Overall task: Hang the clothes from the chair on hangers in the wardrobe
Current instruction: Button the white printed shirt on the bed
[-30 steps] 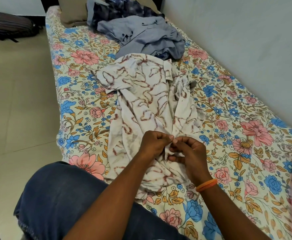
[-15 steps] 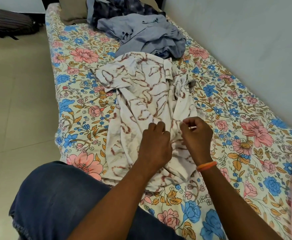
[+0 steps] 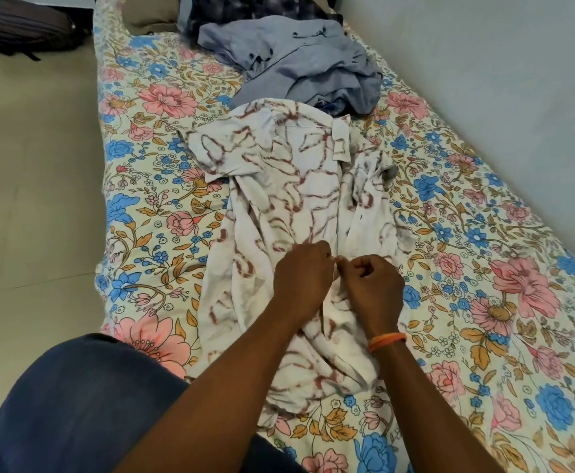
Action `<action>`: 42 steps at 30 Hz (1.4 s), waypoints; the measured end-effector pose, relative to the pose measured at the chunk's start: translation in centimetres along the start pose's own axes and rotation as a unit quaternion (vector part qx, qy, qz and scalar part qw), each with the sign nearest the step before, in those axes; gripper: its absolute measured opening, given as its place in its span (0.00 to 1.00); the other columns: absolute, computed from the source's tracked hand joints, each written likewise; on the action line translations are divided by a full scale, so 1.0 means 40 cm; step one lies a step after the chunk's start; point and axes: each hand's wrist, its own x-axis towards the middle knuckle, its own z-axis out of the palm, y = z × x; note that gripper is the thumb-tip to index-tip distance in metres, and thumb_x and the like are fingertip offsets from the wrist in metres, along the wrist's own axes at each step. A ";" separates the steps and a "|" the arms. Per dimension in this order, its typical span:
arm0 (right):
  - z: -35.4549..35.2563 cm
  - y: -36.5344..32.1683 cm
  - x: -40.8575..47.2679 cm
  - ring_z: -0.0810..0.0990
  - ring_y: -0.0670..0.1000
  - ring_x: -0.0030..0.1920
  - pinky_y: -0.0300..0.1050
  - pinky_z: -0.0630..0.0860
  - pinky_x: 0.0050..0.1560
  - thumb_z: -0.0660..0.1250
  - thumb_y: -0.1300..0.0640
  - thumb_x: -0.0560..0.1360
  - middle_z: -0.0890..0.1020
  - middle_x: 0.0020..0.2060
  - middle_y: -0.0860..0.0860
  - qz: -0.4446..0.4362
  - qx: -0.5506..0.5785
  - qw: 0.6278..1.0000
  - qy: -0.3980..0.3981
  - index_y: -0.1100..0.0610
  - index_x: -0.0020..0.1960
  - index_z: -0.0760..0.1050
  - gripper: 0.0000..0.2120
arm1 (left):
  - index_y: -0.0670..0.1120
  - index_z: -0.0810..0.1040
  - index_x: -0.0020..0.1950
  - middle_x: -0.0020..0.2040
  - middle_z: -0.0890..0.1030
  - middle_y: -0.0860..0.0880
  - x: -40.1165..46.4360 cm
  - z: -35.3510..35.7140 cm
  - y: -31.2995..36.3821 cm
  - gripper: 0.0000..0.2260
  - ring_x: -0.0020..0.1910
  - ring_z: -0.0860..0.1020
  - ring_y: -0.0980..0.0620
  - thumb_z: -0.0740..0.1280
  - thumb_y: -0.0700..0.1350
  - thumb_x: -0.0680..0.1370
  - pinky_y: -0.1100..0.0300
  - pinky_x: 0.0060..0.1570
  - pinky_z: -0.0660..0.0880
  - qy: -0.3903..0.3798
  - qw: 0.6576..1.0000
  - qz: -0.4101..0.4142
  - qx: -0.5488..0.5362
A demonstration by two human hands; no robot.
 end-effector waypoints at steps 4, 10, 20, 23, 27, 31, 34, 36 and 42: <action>0.022 0.005 0.022 0.79 0.50 0.40 0.47 0.76 0.39 0.75 0.46 0.67 0.79 0.34 0.46 0.016 -0.035 0.999 -0.018 0.50 0.38 0.76 0.11 | 0.45 0.81 0.49 0.51 0.76 0.46 0.037 0.036 0.000 0.08 0.47 0.78 0.45 0.63 0.44 0.80 0.54 0.41 0.72 -0.035 0.999 -0.005 0.037; 0.018 0.014 0.002 0.76 0.48 0.44 0.49 0.75 0.43 0.74 0.42 0.67 0.76 0.44 0.47 -0.043 -0.118 0.990 -0.067 0.49 0.47 0.75 0.15 | 0.47 0.83 0.43 0.44 0.77 0.50 0.030 0.046 -0.029 0.12 0.41 0.77 0.52 0.62 0.48 0.81 0.56 0.40 0.71 -0.011 1.000 0.003 -0.028; -0.014 0.019 0.004 0.81 0.51 0.42 0.53 0.79 0.50 0.70 0.64 0.72 0.85 0.39 0.50 0.026 0.105 0.994 -0.025 0.56 0.45 0.85 0.06 | 0.50 0.82 0.41 0.38 0.83 0.55 0.034 0.018 -0.050 0.07 0.39 0.80 0.57 0.70 0.52 0.75 0.58 0.41 0.77 -0.055 0.974 -0.079 -0.207; -0.006 0.010 -0.035 0.82 0.50 0.44 0.49 0.78 0.50 0.70 0.64 0.74 0.85 0.42 0.50 0.052 0.208 0.977 -0.008 0.54 0.48 0.84 0.08 | 0.49 0.83 0.41 0.33 0.83 0.54 0.017 0.002 -0.048 0.07 0.35 0.82 0.54 0.72 0.51 0.75 0.54 0.42 0.80 -0.058 0.955 -0.091 -0.277; 0.008 -0.005 -0.075 0.83 0.46 0.41 0.39 0.78 0.44 0.72 0.59 0.76 0.85 0.40 0.47 -0.014 0.207 0.978 -0.018 0.54 0.49 0.84 0.03 | 0.47 0.84 0.41 0.35 0.84 0.54 -0.019 -0.002 -0.039 0.06 0.36 0.81 0.57 0.72 0.48 0.75 0.56 0.45 0.80 -0.028 0.940 -0.093 -0.327; 0.009 -0.001 -0.084 0.81 0.44 0.41 0.42 0.76 0.44 0.72 0.59 0.76 0.84 0.39 0.47 -0.022 0.187 0.982 -0.001 0.54 0.46 0.83 0.02 | 0.46 0.84 0.41 0.36 0.84 0.52 -0.043 -0.011 -0.039 0.05 0.38 0.83 0.54 0.71 0.45 0.76 0.50 0.47 0.81 -0.034 0.929 -0.099 -0.355; 0.010 0.001 -0.099 0.84 0.49 0.41 0.46 0.78 0.44 0.71 0.59 0.76 0.85 0.38 0.48 -0.021 0.192 0.981 -0.005 0.54 0.45 0.84 0.03 | 0.45 0.83 0.42 0.36 0.84 0.53 -0.057 -0.013 -0.035 0.06 0.38 0.83 0.56 0.70 0.44 0.77 0.51 0.48 0.81 -0.034 0.934 -0.091 -0.345; 0.010 0.004 -0.106 0.84 0.47 0.41 0.46 0.80 0.45 0.72 0.60 0.76 0.85 0.39 0.47 -0.031 0.185 0.982 0.002 0.54 0.46 0.85 0.03 | 0.46 0.82 0.41 0.37 0.83 0.54 -0.063 -0.013 -0.031 0.06 0.40 0.82 0.57 0.69 0.43 0.78 0.53 0.50 0.80 -0.032 0.936 -0.093 -0.337; 0.011 0.006 -0.116 0.83 0.42 0.41 0.35 0.79 0.43 0.74 0.62 0.74 0.85 0.40 0.48 -0.082 0.175 0.981 0.020 0.57 0.50 0.85 0.06 | 0.45 0.85 0.40 0.37 0.85 0.51 -0.070 -0.013 -0.026 0.06 0.39 0.83 0.55 0.70 0.43 0.74 0.52 0.48 0.82 -0.027 0.928 -0.126 -0.349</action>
